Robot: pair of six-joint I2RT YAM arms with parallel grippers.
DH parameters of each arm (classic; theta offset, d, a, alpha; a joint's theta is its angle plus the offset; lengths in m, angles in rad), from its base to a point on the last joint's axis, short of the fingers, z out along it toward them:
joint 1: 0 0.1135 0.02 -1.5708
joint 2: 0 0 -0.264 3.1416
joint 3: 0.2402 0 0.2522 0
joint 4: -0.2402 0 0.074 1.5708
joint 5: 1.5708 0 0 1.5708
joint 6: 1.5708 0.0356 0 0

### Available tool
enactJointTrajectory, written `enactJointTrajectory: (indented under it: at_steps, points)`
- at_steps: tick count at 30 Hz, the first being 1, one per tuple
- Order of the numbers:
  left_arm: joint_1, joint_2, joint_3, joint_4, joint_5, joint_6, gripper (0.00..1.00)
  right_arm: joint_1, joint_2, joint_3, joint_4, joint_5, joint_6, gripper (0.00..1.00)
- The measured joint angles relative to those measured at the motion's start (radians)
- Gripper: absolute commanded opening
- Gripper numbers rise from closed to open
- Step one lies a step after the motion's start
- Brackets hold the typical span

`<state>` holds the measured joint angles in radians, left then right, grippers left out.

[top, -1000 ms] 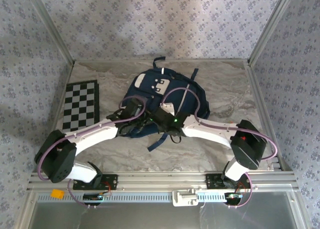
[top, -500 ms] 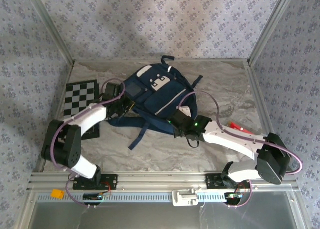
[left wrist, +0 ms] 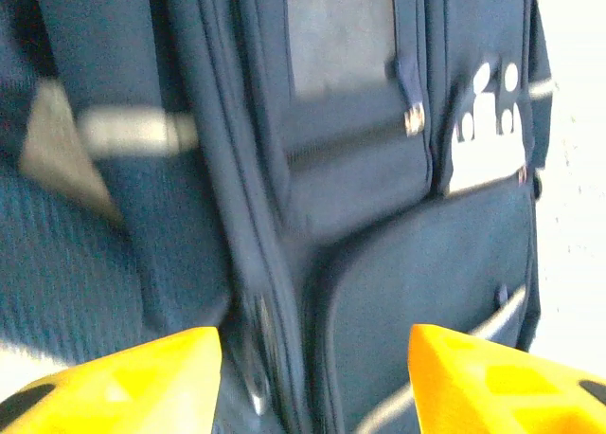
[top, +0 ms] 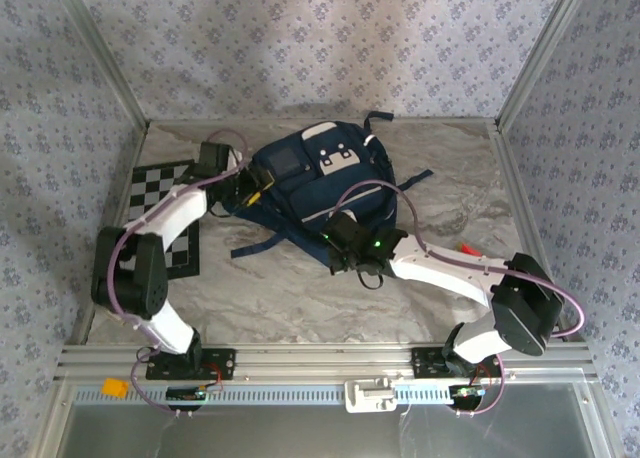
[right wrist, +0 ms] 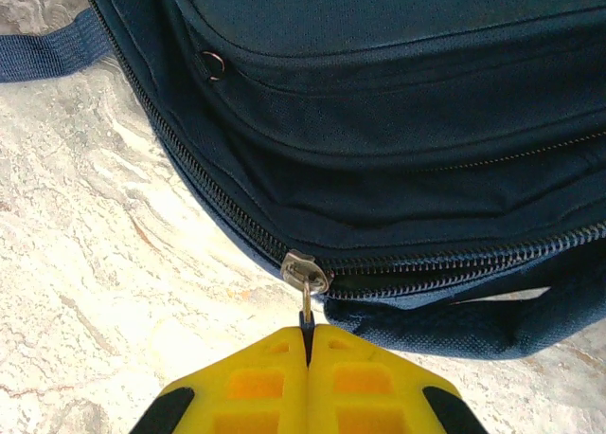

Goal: Pack the student bag

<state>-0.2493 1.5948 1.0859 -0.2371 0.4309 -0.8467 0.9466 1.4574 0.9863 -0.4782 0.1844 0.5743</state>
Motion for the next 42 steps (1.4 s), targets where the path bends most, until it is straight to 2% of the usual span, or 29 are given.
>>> enactJointTrajectory:
  at_steps: [7,13,18,23,26,30,36,42]
  points:
    - [-0.206,-0.137,-0.185,0.031,-0.006,-0.193,0.57,0.004,0.045,0.0,0.019,-0.017,-0.007,0.0]
    - [-0.314,-0.145,-0.255,0.111,-0.059,-0.42,0.6,0.011,0.045,0.0,0.022,-0.004,-0.015,0.0]
    - [-0.399,-0.085,-0.276,0.208,-0.111,-0.569,0.5,0.012,0.045,0.0,0.025,0.0,-0.018,0.0]
    - [-0.454,-0.042,-0.296,0.25,-0.18,-0.682,0.31,0.014,0.057,0.0,0.034,0.003,-0.018,0.0]
    - [-0.463,-0.035,-0.319,0.276,-0.207,-0.741,0.15,0.015,0.067,0.0,0.036,0.008,-0.018,0.0]
    - [-0.467,-0.038,-0.323,0.271,-0.236,-0.744,0.0,0.018,0.068,0.0,0.038,0.021,-0.018,0.0]
    - [-0.428,-0.107,-0.324,0.203,-0.256,-0.664,0.0,-0.002,0.004,-0.056,0.063,0.019,-0.018,0.0]
    - [-0.274,-0.195,-0.325,0.095,-0.24,-0.523,0.0,-0.094,-0.076,-0.107,0.013,0.032,-0.034,0.0]
